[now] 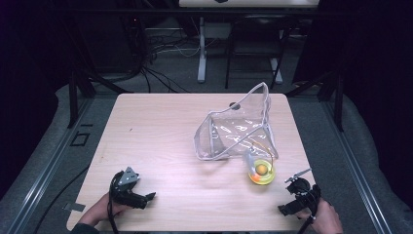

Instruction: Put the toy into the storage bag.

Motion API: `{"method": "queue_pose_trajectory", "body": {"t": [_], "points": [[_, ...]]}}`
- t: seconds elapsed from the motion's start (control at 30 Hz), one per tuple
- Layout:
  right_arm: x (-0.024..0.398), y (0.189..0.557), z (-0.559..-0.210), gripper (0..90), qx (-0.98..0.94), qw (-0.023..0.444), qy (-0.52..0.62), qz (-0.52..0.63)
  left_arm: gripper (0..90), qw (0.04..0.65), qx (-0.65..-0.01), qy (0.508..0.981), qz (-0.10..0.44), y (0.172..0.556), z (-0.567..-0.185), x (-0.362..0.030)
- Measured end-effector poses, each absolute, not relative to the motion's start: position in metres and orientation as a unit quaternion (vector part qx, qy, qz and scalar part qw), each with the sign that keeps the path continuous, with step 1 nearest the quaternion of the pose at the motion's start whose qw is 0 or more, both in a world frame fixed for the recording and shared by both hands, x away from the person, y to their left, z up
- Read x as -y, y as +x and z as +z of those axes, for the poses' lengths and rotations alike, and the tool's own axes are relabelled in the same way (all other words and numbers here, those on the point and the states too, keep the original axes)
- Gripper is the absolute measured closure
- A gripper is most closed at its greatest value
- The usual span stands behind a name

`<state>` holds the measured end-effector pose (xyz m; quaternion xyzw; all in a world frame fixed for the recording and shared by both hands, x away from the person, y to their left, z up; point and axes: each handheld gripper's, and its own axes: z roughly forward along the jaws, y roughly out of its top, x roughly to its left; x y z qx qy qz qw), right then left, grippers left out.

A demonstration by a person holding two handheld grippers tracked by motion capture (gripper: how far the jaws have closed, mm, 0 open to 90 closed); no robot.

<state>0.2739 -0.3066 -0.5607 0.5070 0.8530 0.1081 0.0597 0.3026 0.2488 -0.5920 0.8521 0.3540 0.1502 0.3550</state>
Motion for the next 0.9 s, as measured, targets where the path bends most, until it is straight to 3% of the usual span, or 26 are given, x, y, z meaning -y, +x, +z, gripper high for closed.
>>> {"method": "queue_pose_trajectory", "body": {"t": [0.9], "points": [[0.301, 0.287, -0.546, 0.0, -0.868, 0.039, 0.494, 0.044, 0.0, 0.354, -0.354, 0.852, 0.152, 0.303, -0.592, -0.249]]}}
